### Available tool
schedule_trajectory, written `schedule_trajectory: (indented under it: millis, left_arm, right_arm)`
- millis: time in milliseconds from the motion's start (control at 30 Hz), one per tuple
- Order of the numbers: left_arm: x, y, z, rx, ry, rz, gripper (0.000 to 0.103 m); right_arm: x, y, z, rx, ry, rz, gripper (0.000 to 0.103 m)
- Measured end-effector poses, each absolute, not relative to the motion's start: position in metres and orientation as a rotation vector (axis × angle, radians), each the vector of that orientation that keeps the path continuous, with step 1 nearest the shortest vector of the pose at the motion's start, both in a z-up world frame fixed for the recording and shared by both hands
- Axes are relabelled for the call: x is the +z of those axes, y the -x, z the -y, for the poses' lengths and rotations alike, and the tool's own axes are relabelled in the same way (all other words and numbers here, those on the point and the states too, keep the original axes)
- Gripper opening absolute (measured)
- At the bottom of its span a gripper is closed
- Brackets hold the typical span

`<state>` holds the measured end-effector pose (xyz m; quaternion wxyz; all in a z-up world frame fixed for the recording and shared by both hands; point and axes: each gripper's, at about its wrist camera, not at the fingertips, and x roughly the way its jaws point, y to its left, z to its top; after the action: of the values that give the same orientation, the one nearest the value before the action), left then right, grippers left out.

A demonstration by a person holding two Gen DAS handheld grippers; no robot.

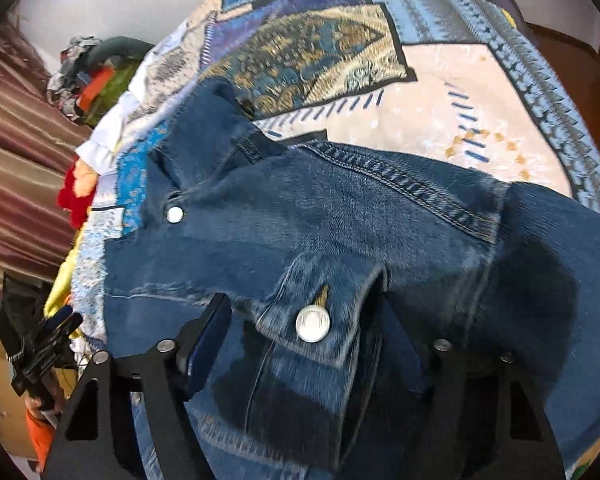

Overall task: Fold large clothes
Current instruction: 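Grasp the other sleeve cuff with the right gripper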

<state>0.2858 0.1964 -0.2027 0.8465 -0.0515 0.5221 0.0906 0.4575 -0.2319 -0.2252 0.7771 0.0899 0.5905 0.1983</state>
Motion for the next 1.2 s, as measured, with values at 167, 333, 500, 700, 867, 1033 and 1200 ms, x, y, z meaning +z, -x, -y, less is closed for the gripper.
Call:
schedule_trajectory:
  millis: [167,333,500,700,867,1033,1200]
  left_arm:
    - [-0.21,-0.279,-0.214,0.221,0.159,-1.105,0.059]
    - [-0.204,-0.287,-0.211,0.222,0.141,-1.086,0.059]
    - [-0.217,-0.307,-0.213,0.241,0.146,-1.123,0.06]
    - [-0.244,-0.315,-0.202,0.214,0.152,-1.182,0.06]
    - [-0.264,-0.317,-0.193,0.208,0.112,-1.218,0.065]
    - [-0.271,-0.317,-0.192,0.216,0.088,-1.218,0.071]
    - [-0.273,-0.316,-0.191,0.228,0.053,-1.215,0.076]
  right_arm:
    - [-0.218,-0.454,0.213,0.399,-0.069,-1.217,0.04]
    - [-0.174,-0.438,0.206,0.45,-0.014,-1.085,0.032]
    - [-0.134,-0.428,0.206,0.479,-0.002,-0.995,0.032]
    - [-0.131,-0.425,0.221,0.413,0.044,-0.986,0.032]
    - [-0.169,-0.425,0.232,0.353,0.122,-1.055,0.033]
    - [-0.201,-0.419,0.223,0.282,0.299,-1.087,0.051]
    - [-0.198,-0.402,0.215,0.233,0.464,-0.999,0.069]
